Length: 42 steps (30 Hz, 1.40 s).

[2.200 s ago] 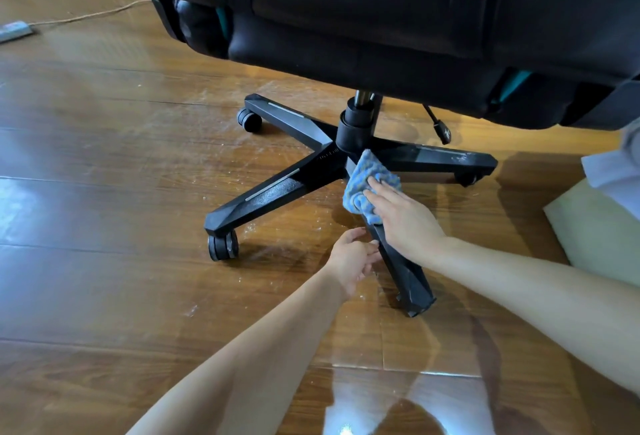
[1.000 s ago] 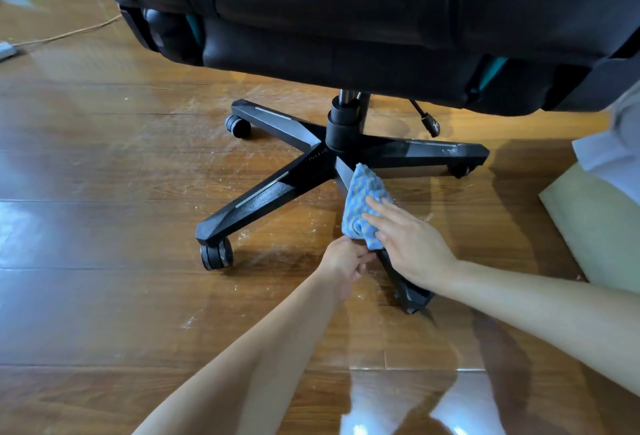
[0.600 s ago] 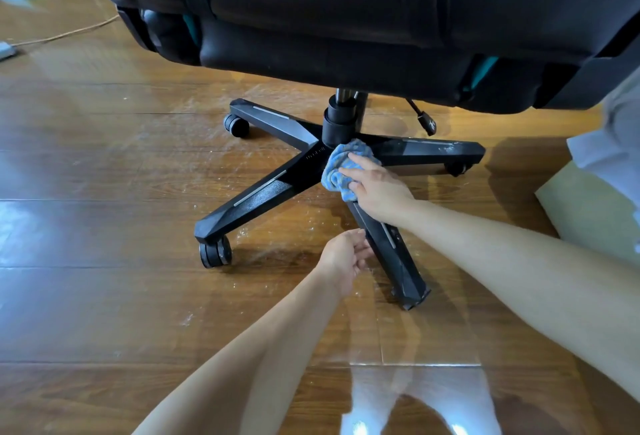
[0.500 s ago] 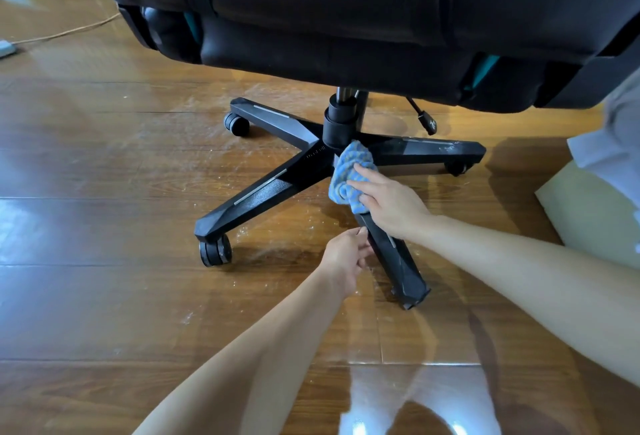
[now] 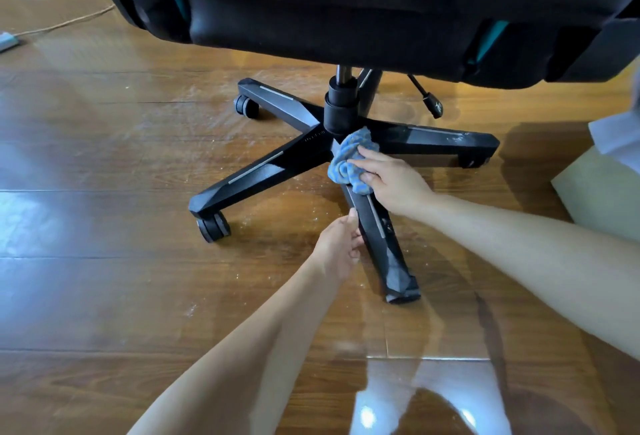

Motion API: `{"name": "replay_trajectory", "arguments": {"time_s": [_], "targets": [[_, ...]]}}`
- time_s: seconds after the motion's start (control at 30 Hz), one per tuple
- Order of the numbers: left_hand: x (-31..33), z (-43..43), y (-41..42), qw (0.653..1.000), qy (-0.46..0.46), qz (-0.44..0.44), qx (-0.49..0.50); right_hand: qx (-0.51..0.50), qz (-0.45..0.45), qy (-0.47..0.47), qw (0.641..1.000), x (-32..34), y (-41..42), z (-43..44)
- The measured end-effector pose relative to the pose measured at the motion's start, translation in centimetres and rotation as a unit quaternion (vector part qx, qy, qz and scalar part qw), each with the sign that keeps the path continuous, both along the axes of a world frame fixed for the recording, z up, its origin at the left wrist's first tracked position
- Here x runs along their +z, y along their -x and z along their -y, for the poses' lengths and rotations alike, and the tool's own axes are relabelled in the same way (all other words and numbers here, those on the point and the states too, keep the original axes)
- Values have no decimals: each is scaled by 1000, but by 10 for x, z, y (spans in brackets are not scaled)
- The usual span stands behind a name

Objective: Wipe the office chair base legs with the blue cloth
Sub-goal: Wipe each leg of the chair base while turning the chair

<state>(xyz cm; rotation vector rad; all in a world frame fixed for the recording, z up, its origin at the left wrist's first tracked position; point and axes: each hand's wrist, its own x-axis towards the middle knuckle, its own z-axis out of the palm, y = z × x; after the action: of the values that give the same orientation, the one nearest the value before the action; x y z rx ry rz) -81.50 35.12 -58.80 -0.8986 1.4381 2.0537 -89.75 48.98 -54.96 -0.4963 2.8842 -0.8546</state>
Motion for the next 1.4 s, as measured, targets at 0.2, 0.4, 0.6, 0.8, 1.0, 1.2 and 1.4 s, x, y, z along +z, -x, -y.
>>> {"name": "replay_trajectory", "arguments": {"time_s": [0.2,0.4,0.6,0.8,1.0,1.2,1.4], "targets": [[4,44,16,999,30,17,10,-34,10,5,999,0,32,37],[16,71,22,1000,-20,-2,12,-33,-60,49,996,-27,-45,45],[10,73,15,997,-72,-6,15,-1,-80,54,995,-50,-122,46],[5,76,10,999,-27,-44,-6,-77,-98,-17,992,-24,-24,59],[0,79,6,995,2,-91,-34,-95,-94,-1,991,-22,-28,62],[-12,89,15,994,13,-95,-55,5,-120,7,993,-50,-130,50],[-10,84,11,995,-2,-91,-43,-16,-128,-26,991,-25,-58,64]]}}
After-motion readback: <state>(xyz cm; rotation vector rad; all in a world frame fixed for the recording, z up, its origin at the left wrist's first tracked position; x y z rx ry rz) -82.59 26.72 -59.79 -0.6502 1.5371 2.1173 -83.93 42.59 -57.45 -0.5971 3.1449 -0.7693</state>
